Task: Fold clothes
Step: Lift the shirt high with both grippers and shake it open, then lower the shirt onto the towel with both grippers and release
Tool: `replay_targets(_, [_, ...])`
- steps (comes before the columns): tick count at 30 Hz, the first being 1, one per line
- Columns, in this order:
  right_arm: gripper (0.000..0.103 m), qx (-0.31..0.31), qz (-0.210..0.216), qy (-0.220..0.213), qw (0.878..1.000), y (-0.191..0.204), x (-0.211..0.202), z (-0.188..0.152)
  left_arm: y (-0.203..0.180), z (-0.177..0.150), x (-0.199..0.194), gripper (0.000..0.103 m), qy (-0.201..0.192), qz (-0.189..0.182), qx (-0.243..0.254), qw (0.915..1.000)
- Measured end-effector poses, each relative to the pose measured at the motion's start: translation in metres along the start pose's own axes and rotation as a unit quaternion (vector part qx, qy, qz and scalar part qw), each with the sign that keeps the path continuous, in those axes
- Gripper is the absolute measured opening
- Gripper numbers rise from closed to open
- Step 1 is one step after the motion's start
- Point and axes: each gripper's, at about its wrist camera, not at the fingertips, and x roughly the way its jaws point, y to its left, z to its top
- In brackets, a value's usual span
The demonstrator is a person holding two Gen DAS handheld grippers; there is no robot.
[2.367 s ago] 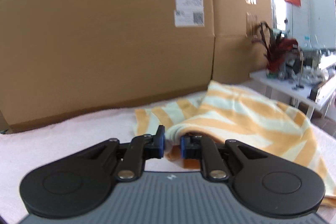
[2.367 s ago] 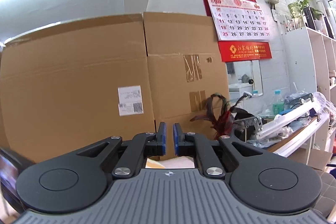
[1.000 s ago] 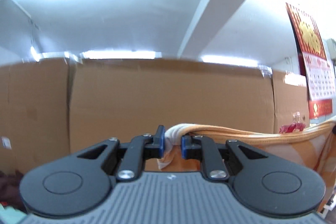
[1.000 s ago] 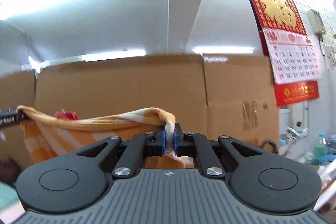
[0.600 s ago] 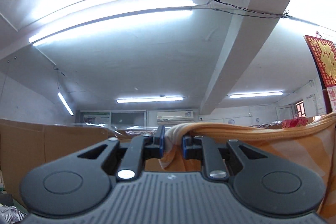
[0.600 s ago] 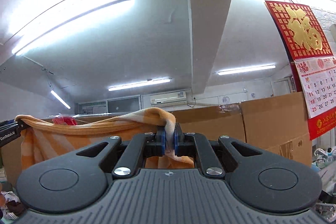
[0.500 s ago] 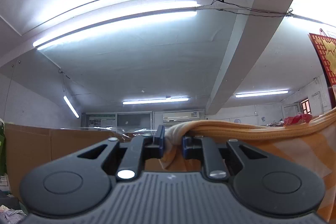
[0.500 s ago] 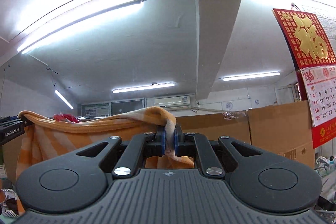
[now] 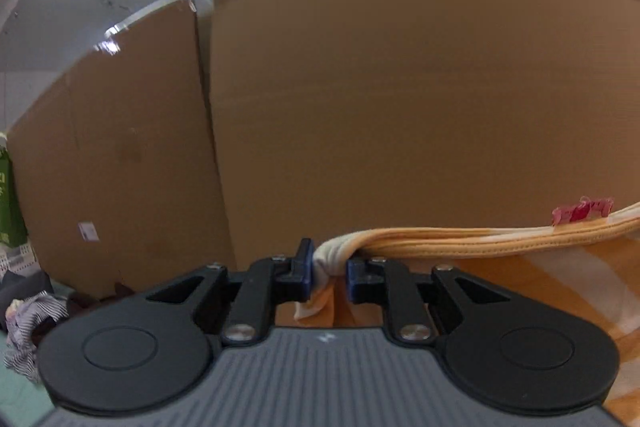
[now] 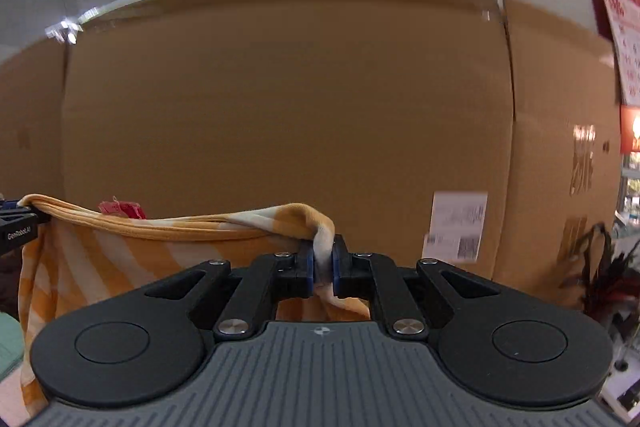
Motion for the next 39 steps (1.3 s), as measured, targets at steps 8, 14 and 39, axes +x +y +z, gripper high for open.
replay_targets(8, [0.008,-0.017,-0.044,0.129,0.991,0.003,0.129,-0.085,-0.056,-0.083,0.132,0.024,0.13,0.0,0.081,0.9882])
replay_targets(14, [0.028,-0.033,-0.059,0.202,0.977,-0.002,0.183,-0.13,-0.05,-0.116,0.171,0.045,0.183,-0.012,0.133,0.9739])
replay_targets(39, [0.069,-0.136,0.058,0.258,0.955,-0.024,-0.148,-0.174,0.121,-0.213,-0.08,0.096,0.184,-0.088,0.088,0.9751])
